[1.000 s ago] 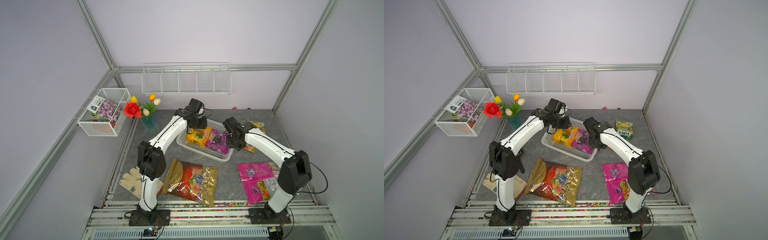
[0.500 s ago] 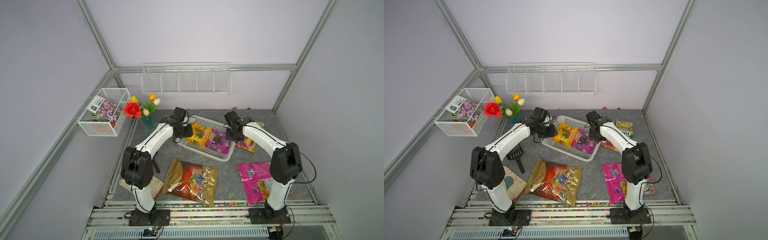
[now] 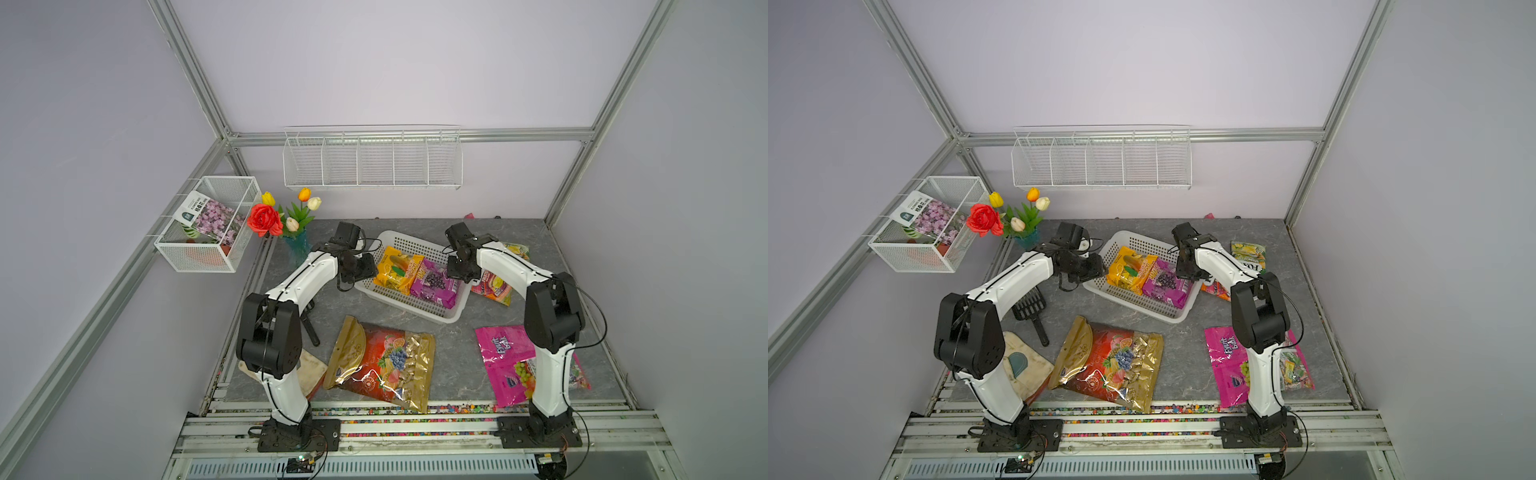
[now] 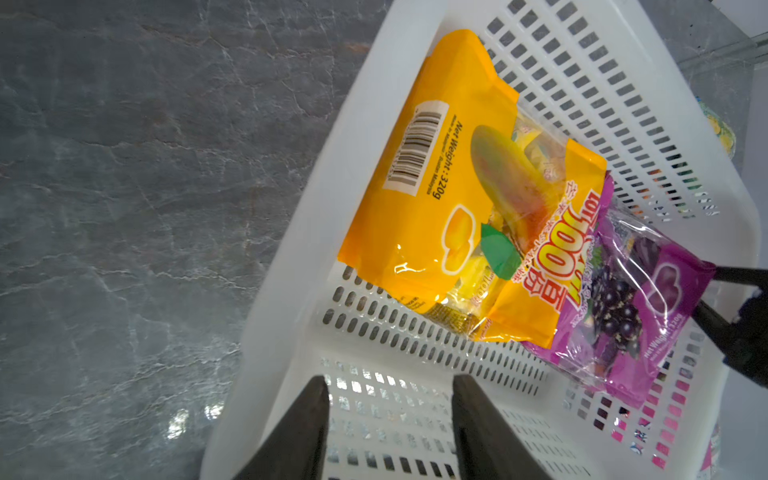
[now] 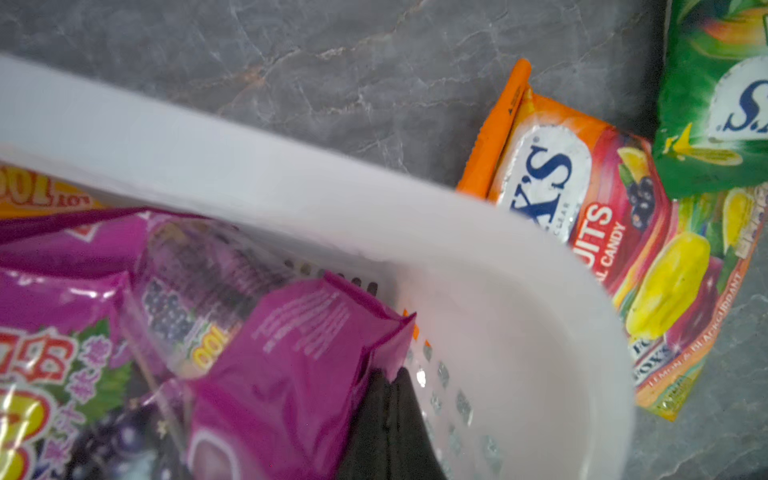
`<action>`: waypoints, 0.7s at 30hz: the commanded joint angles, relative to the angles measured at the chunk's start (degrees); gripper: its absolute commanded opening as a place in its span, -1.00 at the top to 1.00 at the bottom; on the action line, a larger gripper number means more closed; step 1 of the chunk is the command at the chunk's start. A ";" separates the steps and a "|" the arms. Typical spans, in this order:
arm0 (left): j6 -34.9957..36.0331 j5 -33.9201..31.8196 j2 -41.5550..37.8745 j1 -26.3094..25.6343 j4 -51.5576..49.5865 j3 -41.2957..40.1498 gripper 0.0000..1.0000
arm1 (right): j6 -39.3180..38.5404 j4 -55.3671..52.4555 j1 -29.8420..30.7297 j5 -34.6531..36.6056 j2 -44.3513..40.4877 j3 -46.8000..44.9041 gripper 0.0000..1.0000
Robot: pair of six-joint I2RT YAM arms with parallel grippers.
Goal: Put the candies in the basket
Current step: Place the candy in the basket.
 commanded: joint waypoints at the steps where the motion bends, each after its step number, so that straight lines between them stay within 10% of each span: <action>1: -1.30 2.49 -2.00 -0.03 2.88 -2.02 -0.03 | -3.75 3.66 -2.13 -2.83 1.75 0.67 1.00; 21: -9.38 2.02 -8.47 -0.01 13.23 -16.19 0.24 | -1.14 -11.87 1.24 -2.65 -8.90 2.99 0.28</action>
